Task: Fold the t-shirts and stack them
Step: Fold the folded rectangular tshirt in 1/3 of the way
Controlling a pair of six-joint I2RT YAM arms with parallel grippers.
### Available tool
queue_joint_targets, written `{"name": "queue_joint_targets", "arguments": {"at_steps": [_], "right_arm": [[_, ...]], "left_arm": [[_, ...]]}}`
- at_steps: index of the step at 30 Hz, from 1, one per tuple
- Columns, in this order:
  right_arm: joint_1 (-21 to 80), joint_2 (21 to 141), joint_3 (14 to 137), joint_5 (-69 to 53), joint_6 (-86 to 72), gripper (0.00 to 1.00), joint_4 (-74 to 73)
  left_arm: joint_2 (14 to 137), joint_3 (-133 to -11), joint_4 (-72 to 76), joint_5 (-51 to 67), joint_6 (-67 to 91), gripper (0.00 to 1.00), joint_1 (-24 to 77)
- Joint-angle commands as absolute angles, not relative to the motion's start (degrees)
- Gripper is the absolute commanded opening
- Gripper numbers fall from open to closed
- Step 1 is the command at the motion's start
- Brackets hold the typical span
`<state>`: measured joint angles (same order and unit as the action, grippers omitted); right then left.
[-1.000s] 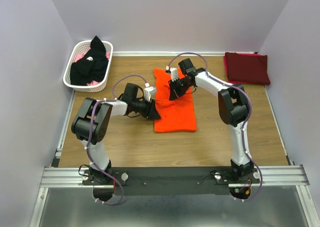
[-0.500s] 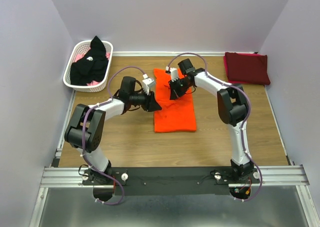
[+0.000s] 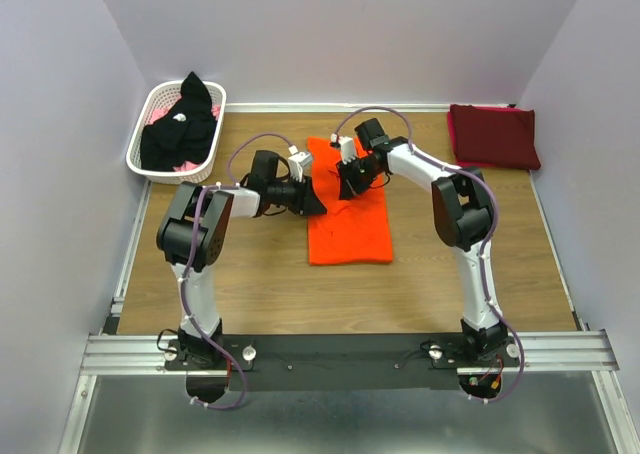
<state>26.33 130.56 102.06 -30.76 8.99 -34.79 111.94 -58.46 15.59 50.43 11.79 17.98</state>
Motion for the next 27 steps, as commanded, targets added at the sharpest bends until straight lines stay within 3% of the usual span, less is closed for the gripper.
{"name": "queue_joint_targets", "arguments": {"at_steps": [1,5,7,8,9,13,16,20,25,26,27], "right_arm": [[26.6,131.7,103.8,-28.8,9.1,0.01,-34.4],[26.6,131.6,105.7,-26.9,9.1,0.01,-34.4],[26.6,130.7,107.5,-26.1,8.6,0.09,-34.4],[26.6,130.2,109.1,-26.4,8.4,0.14,-34.4],[26.6,129.6,109.8,-26.5,8.0,0.32,-34.3],[26.5,124.6,110.7,-26.4,6.7,0.52,-34.4],[26.3,119.4,108.3,-26.9,6.5,0.57,-34.4],[25.7,112.7,101.0,-32.3,5.3,0.73,-34.4],[25.7,111.9,89.0,-45.6,0.8,0.76,-34.3],[25.7,112.8,87.7,-50.0,0.3,0.82,-33.9],[25.7,113.7,86.5,-52.6,-1.8,1.00,-33.6]], "left_arm": [[115.7,-62.0,19.2,49.0,15.7,0.40,15.2],[116.8,-64.6,19.1,50.4,15.6,0.39,14.3],[115.6,-65.3,18.4,51.8,14.3,0.39,14.2],[114.7,-65.4,18.1,52.6,13.6,0.39,14.2],[112.9,-65.4,17.7,52.8,12.1,0.40,14.2],[105.8,-64.0,13.5,54.1,8.2,0.43,13.8],[99.6,-59.9,12.7,55.4,8.0,0.43,13.9],[94.8,-52.9,14.1,56.7,11.4,0.43,15.9],[94.8,-45.9,22.7,58.3,17.0,0.45,21.3],[97.0,-46.5,23.1,59.8,18.1,0.50,21.8],[98.5,-47.3,23.4,60.4,18.6,0.53,22.1]]}}
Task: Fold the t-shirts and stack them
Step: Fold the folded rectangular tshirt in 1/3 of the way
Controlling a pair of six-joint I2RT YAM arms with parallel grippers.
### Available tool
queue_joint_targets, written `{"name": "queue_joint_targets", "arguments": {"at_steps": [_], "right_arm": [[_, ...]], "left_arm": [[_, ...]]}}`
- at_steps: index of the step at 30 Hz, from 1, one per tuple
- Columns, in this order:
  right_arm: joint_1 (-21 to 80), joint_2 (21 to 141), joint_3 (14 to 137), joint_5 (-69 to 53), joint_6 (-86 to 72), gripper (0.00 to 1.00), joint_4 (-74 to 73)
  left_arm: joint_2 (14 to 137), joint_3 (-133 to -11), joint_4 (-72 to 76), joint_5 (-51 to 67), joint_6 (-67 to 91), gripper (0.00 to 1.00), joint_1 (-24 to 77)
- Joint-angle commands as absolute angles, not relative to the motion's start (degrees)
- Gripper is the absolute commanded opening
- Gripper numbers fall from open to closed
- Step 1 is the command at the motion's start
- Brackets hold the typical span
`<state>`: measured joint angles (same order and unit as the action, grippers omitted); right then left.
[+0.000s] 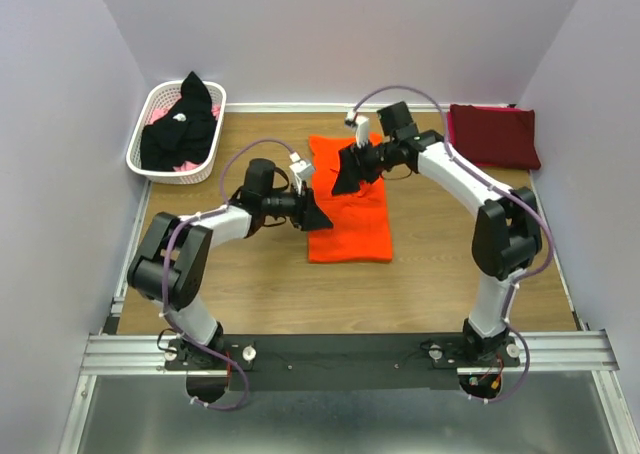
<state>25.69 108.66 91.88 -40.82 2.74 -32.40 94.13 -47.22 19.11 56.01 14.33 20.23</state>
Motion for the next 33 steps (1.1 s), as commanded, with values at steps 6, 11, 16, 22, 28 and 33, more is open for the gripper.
{"name": "queue_joint_targets", "arguments": {"at_steps": [6,11,16,22,28,33], "right_arm": [[24.0,117.9,81.2,-54.7,-5.1,1.00,-27.4],[19.0,124.4,82.2,-58.6,-4.5,1.00,-26.2],[17.1,131.3,84.8,-61.3,-3.3,1.00,-26.2],[17.0,126.2,87.5,-65.0,-6.0,1.00,-26.4],[17.1,113.8,81.0,-67.7,-12.3,1.00,-26.0],[17.9,109.2,68.2,-69.9,-18.5,1.00,-21.3]], "left_arm": [[107.7,-52.0,27.3,62.1,21.0,0.61,21.8],[116.4,-54.6,31.6,63.5,24.9,0.63,20.4],[123.3,-55.9,34.1,63.8,28.8,0.63,16.5],[117.5,-56.2,33.9,65.9,28.8,0.63,14.3],[102.8,-48.2,33.9,69.0,30.9,0.66,19.7],[100.2,-41.5,40.0,68.3,36.3,0.75,24.9]]}}
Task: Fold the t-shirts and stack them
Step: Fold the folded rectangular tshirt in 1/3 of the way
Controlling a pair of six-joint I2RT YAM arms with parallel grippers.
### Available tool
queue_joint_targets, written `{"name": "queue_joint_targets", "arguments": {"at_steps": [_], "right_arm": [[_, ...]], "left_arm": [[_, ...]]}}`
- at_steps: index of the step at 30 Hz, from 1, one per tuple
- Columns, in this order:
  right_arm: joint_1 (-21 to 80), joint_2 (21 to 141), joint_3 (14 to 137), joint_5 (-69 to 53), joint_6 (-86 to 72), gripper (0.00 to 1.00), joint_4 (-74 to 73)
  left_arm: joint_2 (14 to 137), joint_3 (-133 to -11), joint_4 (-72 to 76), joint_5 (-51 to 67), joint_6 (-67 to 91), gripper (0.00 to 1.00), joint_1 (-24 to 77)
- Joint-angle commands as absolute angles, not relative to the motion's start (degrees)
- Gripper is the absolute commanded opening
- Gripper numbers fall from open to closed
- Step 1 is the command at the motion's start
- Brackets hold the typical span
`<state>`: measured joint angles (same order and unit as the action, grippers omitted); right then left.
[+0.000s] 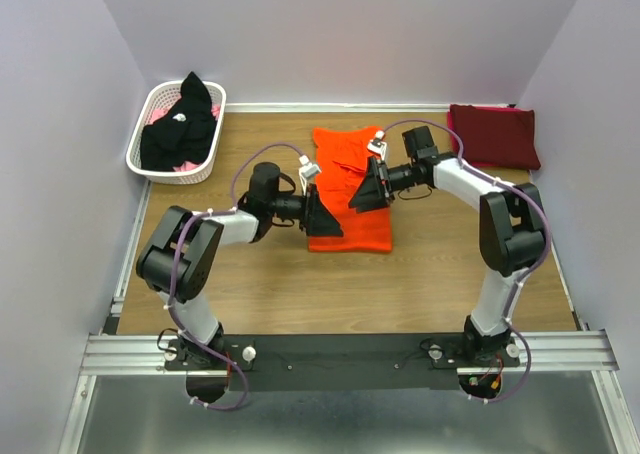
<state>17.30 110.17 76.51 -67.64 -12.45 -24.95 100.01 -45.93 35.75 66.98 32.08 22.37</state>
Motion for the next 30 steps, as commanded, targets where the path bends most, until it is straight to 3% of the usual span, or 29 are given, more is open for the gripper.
{"name": "queue_joint_targets", "arguments": {"at_steps": [1,6,15,21,24,30], "right_arm": [[18.1,108.8,66.4,-69.7,-21.8,1.00,-19.6],[18.8,108.9,58.3,-67.7,-28.6,1.00,-10.4],[16.6,119.3,57.0,-66.4,-22.0,1.00,-10.7],[16.3,112.0,56.9,-69.0,-18.4,1.00,-17.0],[15.6,106.7,61.9,-70.8,-16.5,1.00,-20.4],[13.8,110.6,73.9,-67.2,-16.7,1.00,-20.2]], "left_arm": [[100.5,-41.0,40.7,68.0,37.4,0.77,25.3],[106.4,-43.0,41.7,67.2,38.0,0.80,26.5],[118.8,-43.2,41.1,65.2,37.8,0.80,20.4],[114.5,-41.6,34.0,66.5,31.0,0.80,17.5],[105.0,-43.8,27.5,68.2,26.4,0.80,17.3],[105.5,-54.5,27.2,66.0,28.2,0.78,17.4]]}}
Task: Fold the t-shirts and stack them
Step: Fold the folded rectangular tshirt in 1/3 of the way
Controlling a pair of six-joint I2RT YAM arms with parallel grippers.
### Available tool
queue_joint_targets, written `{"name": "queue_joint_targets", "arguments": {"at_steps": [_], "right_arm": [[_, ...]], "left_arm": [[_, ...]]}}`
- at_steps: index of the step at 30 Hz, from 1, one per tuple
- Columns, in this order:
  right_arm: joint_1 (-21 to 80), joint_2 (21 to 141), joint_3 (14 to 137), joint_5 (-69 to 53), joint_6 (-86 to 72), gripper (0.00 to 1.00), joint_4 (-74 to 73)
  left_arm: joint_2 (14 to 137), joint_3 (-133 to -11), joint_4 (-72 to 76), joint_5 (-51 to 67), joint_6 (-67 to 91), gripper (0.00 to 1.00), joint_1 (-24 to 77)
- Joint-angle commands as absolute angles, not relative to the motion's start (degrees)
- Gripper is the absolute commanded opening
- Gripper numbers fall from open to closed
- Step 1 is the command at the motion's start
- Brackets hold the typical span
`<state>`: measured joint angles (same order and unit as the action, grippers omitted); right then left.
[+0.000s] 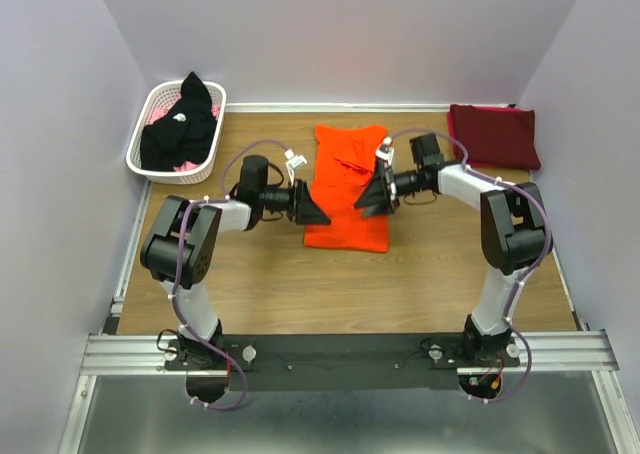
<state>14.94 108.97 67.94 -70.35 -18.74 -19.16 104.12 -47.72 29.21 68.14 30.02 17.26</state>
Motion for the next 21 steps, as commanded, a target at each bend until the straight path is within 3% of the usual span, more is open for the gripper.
{"name": "queue_joint_targets", "arguments": {"at_steps": [1,10,13,21], "right_arm": [[13.2,113.3,76.4,-66.4,-16.3,1.00,-20.2],[10.5,125.9,88.2,-61.4,-10.3,1.00,-20.0],[10.1,130.1,91.4,-58.6,-8.1,1.00,-20.2],[10.0,135.2,95.4,-56.2,-5.8,1.00,-20.3]], "left_arm": [[106.9,-56.3,27.6,65.4,28.6,0.77,17.3],[123.5,-70.2,37.6,61.9,37.0,0.72,15.8],[128.6,-70.9,47.0,61.3,44.3,0.70,14.9],[133.0,-67.2,47.3,54.4,47.9,0.69,12.7]]}}
